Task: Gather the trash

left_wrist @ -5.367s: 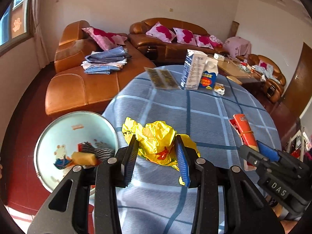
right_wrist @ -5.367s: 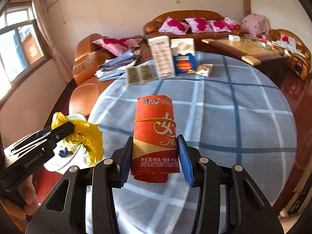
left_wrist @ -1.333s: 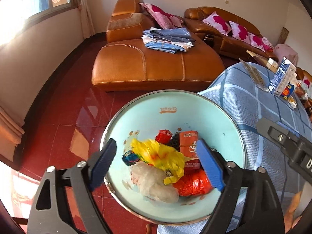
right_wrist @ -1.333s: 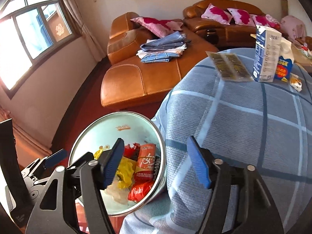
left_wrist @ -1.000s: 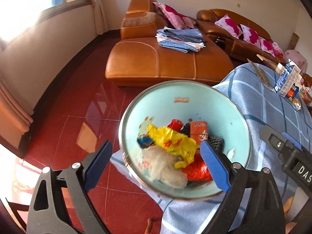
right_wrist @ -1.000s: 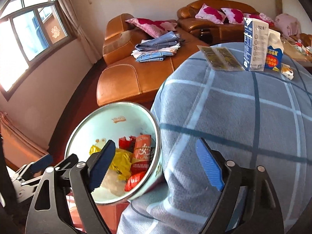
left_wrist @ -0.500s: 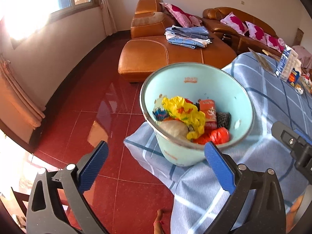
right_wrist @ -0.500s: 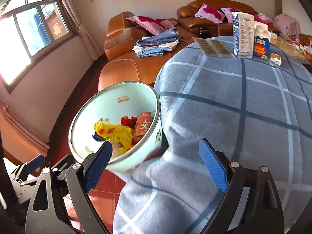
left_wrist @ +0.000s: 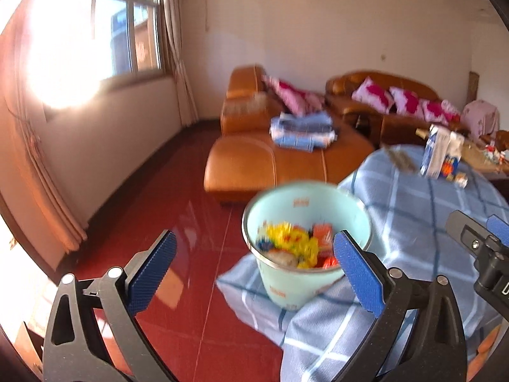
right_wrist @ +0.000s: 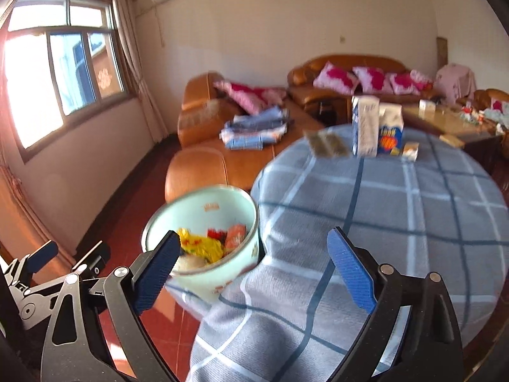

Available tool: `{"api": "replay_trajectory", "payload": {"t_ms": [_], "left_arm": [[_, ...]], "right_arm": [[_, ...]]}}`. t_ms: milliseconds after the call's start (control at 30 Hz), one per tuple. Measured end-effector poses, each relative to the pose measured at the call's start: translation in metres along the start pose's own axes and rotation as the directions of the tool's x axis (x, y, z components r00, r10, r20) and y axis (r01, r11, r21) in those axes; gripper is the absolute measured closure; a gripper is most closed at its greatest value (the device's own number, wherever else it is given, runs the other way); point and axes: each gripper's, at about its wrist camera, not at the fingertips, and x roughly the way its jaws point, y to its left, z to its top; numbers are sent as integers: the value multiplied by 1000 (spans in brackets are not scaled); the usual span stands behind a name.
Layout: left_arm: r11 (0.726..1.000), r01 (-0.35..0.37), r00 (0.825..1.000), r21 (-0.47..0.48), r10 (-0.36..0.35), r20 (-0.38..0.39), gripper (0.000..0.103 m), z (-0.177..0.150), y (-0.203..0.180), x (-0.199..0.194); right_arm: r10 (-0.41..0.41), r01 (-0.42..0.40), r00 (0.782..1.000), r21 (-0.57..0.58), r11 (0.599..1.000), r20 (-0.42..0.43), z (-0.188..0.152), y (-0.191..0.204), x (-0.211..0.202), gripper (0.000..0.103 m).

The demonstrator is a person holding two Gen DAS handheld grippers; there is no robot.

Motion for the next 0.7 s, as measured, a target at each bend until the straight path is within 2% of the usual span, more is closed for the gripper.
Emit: {"api": "replay_trajectory", "payload": {"t_ms": [167,400,700], "left_arm": [[1000,11,995,4,-11,100,6,15,0,-34],[999,49,986,-24,-45,161,6,27,7,-62],[998,49,979,-25,-44,199,6,28,9,-75]], "right_arm": [[12,-13,993,7,1000,114,13,3,-30,9],[33,-41,974,30,999,225,24,5,-65,8],[38,-50,967,42,998,251,26,6,-76,7]]}}
